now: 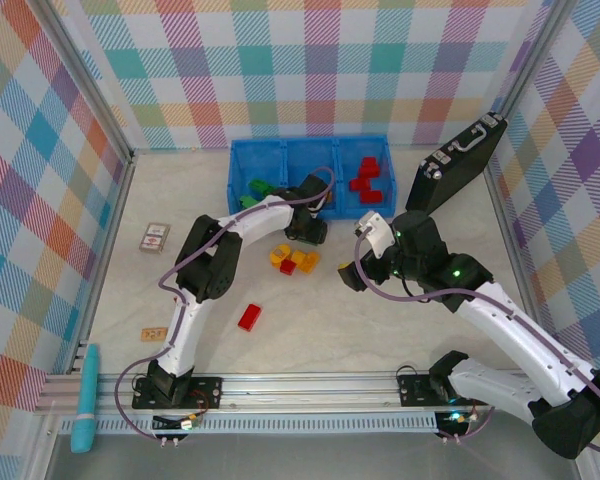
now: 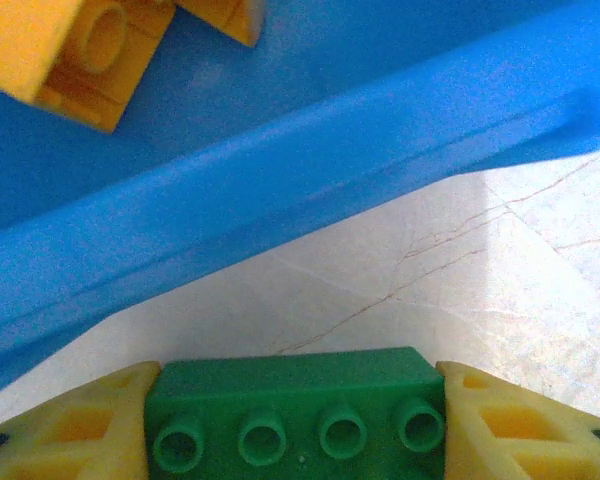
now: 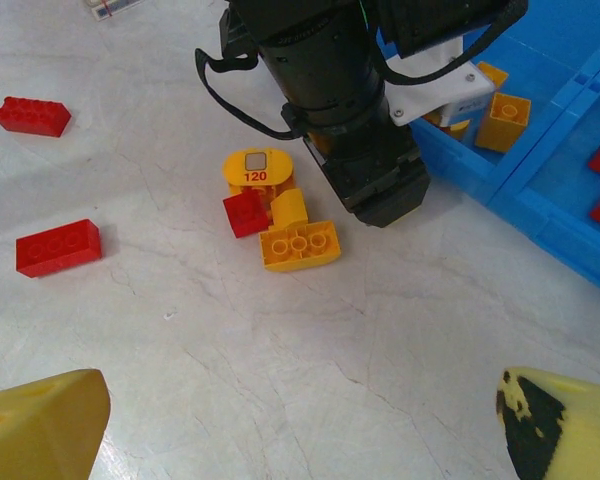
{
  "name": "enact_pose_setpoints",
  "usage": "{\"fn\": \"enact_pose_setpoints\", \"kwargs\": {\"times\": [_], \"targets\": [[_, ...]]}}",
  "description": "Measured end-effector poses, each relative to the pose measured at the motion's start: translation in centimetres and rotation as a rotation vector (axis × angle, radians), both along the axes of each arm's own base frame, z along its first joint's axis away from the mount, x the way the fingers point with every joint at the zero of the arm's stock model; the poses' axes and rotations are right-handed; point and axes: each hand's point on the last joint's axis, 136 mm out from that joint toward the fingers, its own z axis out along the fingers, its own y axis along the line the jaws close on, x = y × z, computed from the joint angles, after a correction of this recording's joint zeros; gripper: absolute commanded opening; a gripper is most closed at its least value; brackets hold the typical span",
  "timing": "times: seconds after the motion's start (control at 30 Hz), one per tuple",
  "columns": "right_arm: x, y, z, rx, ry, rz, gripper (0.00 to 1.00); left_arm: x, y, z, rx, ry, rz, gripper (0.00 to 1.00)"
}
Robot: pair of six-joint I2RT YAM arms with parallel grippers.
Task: Sort the legos into containers by color
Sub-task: Pick up the lego from the center of the table.
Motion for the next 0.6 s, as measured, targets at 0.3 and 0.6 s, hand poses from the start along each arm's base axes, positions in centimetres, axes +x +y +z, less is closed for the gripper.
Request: {"fn": "enact_pose_setpoints", "kwargs": {"times": [0.3, 0.6], "targets": [[-0.5, 0.2, -0.2, 0.033, 0.052, -0.015, 0.99, -1.5, 1.8, 0.6, 0.051, 0.014, 0.021, 0.45], [-2.2, 1.9, -6.6, 0.028, 0.177, 0.040, 0.99, 0.1, 3.4, 10.6, -0.029, -0.159, 0.045, 0.44]]}}
